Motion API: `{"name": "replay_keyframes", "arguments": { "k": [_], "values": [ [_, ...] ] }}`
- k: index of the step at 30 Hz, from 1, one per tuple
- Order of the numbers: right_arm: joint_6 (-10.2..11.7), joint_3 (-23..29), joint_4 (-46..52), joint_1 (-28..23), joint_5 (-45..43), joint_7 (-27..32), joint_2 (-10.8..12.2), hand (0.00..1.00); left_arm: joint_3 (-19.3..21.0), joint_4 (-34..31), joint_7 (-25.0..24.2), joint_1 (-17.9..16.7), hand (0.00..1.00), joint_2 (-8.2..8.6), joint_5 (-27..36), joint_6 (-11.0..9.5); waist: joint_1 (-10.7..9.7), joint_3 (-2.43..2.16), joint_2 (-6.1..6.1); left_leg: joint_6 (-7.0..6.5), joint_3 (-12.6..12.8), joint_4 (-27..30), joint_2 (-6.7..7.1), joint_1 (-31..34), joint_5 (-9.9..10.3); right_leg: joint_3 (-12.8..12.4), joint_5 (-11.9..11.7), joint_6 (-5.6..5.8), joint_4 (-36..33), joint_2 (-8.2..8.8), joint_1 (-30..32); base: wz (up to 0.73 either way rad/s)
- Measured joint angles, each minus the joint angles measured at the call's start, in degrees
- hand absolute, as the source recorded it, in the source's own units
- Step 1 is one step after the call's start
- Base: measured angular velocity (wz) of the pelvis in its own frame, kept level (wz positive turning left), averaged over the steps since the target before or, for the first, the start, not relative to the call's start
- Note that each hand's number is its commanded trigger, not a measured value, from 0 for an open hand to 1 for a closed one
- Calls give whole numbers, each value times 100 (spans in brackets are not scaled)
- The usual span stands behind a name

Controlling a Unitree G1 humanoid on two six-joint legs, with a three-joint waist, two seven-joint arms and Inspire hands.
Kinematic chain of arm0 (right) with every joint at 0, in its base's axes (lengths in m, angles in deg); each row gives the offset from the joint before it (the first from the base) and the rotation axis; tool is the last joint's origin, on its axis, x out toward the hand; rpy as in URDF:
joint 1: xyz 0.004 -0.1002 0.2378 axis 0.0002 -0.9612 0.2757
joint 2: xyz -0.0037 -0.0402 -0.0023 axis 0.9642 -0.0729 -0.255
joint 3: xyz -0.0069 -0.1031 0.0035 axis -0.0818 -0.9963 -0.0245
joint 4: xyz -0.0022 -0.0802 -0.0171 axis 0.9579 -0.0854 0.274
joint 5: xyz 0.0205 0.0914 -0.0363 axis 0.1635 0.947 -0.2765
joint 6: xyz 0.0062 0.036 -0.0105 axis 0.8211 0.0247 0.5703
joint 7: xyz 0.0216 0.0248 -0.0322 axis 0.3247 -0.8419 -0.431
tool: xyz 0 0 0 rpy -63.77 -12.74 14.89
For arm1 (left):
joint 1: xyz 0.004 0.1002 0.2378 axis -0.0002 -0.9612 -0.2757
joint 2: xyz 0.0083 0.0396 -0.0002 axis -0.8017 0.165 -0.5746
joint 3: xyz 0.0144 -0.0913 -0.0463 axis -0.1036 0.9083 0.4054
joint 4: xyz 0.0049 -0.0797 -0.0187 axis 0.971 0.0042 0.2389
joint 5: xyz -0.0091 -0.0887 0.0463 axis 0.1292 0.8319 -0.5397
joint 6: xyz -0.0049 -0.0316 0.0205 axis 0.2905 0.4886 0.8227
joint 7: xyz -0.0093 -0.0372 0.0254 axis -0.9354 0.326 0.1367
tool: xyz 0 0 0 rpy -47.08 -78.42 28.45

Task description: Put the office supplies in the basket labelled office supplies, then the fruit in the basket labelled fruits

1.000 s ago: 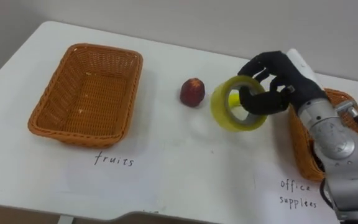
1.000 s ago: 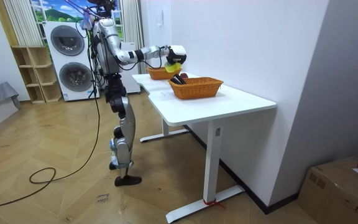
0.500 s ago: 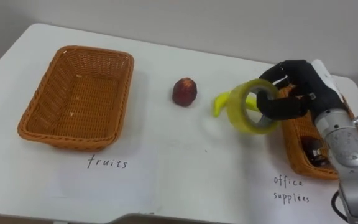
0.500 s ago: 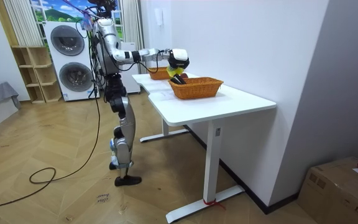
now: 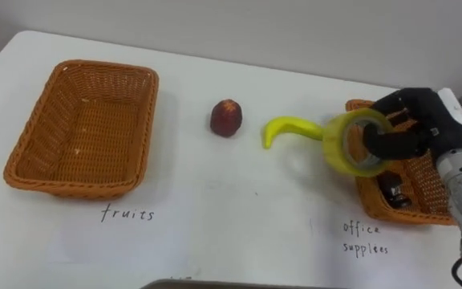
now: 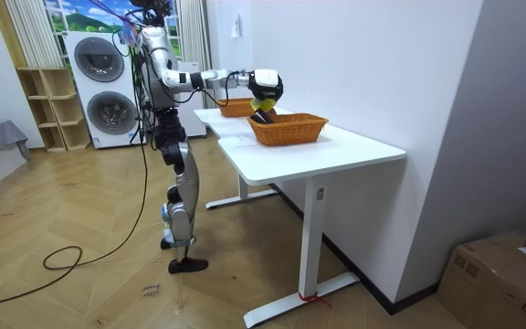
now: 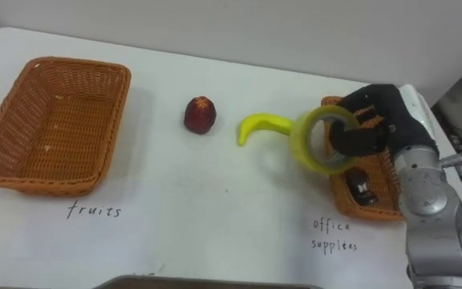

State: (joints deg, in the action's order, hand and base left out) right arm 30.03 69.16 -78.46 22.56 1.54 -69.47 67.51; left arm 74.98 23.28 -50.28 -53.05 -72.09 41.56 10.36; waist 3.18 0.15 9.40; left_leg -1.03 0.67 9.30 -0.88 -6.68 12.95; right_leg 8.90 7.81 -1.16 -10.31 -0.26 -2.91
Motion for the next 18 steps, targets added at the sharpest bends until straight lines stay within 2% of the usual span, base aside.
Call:
{"name": "replay_keyframes", "arguments": {
  "k": [8,18],
  "values": [
    [21,115,-37,0,212,247,-4,100,3,19,-260,10,0,-32,2,2,-18,14,8,0,10,22,-27,1,2,5,0,0,-31,1,7,0],
    [60,116,-241,8,653,323,-53,100,124,20,-287,51,0,-32,2,2,-71,11,-1,1,15,22,-27,0,2,5,0,0,-30,-3,11,0]
  ]
}}
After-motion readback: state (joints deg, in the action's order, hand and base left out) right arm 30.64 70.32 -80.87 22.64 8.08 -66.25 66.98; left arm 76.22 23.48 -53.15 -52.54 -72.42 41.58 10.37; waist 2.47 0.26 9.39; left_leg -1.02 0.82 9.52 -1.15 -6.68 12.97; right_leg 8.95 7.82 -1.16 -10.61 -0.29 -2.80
